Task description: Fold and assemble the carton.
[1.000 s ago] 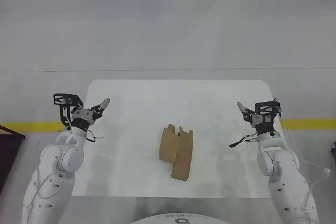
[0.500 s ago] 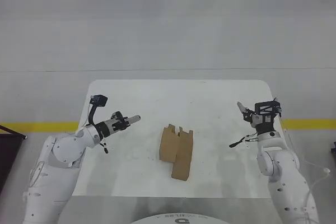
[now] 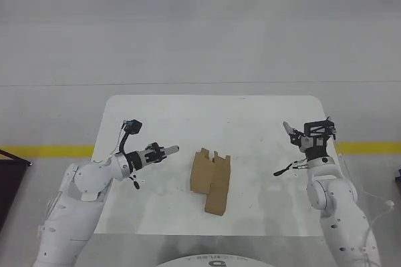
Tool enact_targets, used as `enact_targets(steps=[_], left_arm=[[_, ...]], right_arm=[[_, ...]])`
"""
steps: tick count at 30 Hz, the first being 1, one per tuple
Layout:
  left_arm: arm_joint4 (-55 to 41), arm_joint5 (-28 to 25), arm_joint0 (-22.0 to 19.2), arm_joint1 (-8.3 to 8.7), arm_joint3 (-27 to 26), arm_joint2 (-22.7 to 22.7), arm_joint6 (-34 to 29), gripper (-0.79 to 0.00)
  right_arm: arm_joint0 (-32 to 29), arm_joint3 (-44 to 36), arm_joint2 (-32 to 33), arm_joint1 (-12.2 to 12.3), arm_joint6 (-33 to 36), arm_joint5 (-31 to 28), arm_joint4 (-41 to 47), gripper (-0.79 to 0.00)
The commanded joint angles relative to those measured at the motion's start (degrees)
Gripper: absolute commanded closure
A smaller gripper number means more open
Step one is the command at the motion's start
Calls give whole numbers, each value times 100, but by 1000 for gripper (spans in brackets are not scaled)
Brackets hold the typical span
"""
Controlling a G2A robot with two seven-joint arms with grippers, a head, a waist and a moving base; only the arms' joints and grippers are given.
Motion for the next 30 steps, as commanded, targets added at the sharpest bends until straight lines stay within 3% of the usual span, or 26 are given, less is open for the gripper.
enact_targets(steps=[1, 7, 11, 21, 30], left_arm=[[-311, 117, -17, -10, 58, 227, -229, -785], [-647, 603, -81, -48, 312, 772, -447, -785], [-600, 490, -183, -51, 350, 1017, -558, -785], [-590, 557, -182, -50, 413, 1072, -553, -785], [282, 933, -255, -15, 512, 1232, 97, -785]], right_arm=[[0, 0, 0, 0, 0, 0, 0, -785], [0, 0, 0, 0, 0, 0, 0, -785], [0, 0, 0, 0, 0, 0, 0, -785], [0, 0, 0, 0, 0, 0, 0, -785], [0, 0, 0, 0, 0, 0, 0, -785]])
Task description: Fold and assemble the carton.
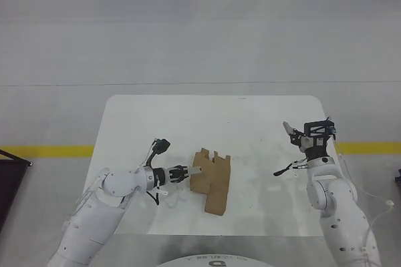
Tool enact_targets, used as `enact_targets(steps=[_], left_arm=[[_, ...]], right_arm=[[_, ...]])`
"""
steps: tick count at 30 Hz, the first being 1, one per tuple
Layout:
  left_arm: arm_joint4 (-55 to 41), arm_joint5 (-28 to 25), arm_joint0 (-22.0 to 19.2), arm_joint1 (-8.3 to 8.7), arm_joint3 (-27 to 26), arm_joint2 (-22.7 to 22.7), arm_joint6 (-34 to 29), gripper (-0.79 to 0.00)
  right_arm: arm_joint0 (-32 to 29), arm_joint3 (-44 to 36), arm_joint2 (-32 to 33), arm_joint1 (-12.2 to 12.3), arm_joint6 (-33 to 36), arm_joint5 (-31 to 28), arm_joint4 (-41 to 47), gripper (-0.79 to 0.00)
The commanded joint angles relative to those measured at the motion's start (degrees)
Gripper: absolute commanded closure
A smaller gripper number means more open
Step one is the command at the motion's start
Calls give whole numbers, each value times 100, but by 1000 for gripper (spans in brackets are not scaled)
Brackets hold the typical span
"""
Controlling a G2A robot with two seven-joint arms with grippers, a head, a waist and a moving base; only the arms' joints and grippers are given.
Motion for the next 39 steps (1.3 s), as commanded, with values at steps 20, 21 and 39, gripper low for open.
enact_targets(steps=[20, 21, 39], left_arm=[[-539, 3, -690, -117, 1134, 810, -96, 0], [-603, -3, -710, -123, 1159, 837, -111, 0], [-2263, -880, -791, -182, 1343, 918, -235, 0]], right_arm=[[0, 0, 0, 0, 0, 0, 0, -785], [0, 0, 0, 0, 0, 0, 0, -785], [12, -242, 189, 9, 529, -878, 1022, -785]])
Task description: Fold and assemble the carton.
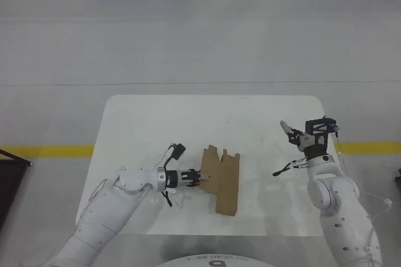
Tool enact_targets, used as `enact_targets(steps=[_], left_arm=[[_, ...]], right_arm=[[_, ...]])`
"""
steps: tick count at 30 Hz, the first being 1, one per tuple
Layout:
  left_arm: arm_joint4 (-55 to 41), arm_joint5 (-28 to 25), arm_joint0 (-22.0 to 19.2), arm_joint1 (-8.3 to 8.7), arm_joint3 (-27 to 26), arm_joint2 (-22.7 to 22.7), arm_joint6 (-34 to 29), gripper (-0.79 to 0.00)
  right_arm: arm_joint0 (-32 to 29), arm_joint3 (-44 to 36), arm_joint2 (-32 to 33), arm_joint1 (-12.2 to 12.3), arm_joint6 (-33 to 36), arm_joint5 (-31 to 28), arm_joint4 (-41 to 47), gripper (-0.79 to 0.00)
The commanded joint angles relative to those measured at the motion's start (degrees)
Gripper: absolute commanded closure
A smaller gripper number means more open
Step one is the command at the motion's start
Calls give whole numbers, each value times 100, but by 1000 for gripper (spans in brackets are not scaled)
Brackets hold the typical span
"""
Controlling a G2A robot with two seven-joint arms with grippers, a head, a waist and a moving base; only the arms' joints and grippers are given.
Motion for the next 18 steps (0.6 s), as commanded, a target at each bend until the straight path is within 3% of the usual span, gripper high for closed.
enact_targets(steps=[1, 4, 8, 13, 18], left_arm=[[-193, -108, -6, 2, -48, -30, -21, 0], [-494, -279, 2, 9, -126, -97, -88, 0], [-795, -428, 14, 29, -266, -204, -148, 0], [-683, -442, 11, 61, -328, -272, -45, 0], [-718, -490, 13, 70, -337, -270, 38, 0]], right_arm=[[-37, -111, 121, 18, 309, -537, 557, -785], [-143, -232, 413, 68, 1057, -1428, 1591, -785], [-335, -192, 717, 166, 2539, -2523, 3253, -785], [-538, -275, 966, 277, 4087, -2782, 5690, -785], [-555, -372, 1073, 311, 4349, -2881, 5808, -785]])
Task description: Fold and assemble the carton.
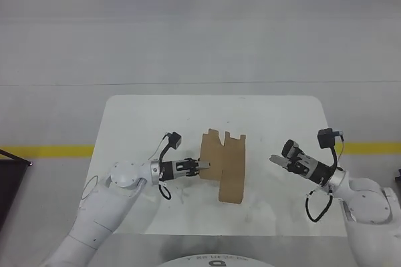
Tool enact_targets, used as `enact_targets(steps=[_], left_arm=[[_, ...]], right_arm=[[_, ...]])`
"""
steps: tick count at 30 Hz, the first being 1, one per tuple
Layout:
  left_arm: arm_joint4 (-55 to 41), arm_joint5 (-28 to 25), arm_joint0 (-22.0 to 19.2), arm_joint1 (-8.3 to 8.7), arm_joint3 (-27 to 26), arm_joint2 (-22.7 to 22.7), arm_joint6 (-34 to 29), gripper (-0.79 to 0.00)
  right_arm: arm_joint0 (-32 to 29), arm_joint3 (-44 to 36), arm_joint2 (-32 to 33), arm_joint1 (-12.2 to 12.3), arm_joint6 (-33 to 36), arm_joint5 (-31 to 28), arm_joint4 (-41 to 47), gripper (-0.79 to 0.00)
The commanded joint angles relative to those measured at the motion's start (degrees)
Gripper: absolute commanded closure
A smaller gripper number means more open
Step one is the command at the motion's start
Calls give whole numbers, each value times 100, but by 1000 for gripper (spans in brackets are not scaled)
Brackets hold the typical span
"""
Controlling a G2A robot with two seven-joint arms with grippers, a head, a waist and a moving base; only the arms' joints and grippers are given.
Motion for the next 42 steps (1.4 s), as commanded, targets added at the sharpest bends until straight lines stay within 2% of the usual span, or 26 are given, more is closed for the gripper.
enact_targets(steps=[1, 7, 8, 11, 15, 20, 23, 28, 30, 31, 32, 36, 37, 39, 42], left_arm=[[-17, -26, 12, 6, -21, -7, 20, 0], [-87, -62, 64, 33, -74, -48, 35, 0], [-91, -54, 63, 37, -84, -54, 28, 0], [-66, -46, 50, 54, -123, -77, 6, 0], [-131, -101, 89, 71, -201, -131, 64, 0], [-244, -163, 144, 81, -271, -130, 105, 0], [-275, -169, 149, 82, -293, -93, 110, 0], [-281, -186, 126, 82, -310, -33, 126, 0], [-292, -200, 122, 84, -312, -20, 133, 0], [-283, -207, 123, 86, -308, -17, 137, 0], [-280, -212, 126, 89, -307, -16, 140, 0], [-282, -228, 143, 105, -305, -41, 153, 0], [-296, -232, 147, 108, -308, -45, 159, 0], [-318, -227, 146, 113, -307, -41, 133, 0], [-315, -213, 125, 122, -296, -34, 75, 0]], right_arm=[[1, 5, -6, -2, -27, 5, -35, -785], [-6, 21, -29, -4, -40, 35, 7, -785], [-46, 101, -165, -14, -23, 199, 367, -785], [-22, 260, -320, 21, 596, 555, 1270, -785], [-4, 591, -601, 81, 1846, 1109, 2439, -785], [23, 936, -955, 122, 2656, 1524, 2870, -785], [76, 1074, -1229, 110, 2701, 1611, 3085, -785], [269, 1149, -1581, 96, 2426, 1518, 2804, -779], [346, 1158, -1707, 87, 2292, 1522, 2770, -680], [382, 1169, -1767, 85, 2243, 1524, 2740, -597], [414, 1170, -1819, 83, 2205, 1524, 2722, -434], [488, 1193, -1948, 86, 2112, 1526, 2728, -280], [498, 1201, -1968, 88, 2090, 1521, 2734, -209], [517, 1212, -1999, 94, 2065, 1489, 2725, 0], [536, 1220, -2033, 104, 2021, 1429, 2714, 0]])
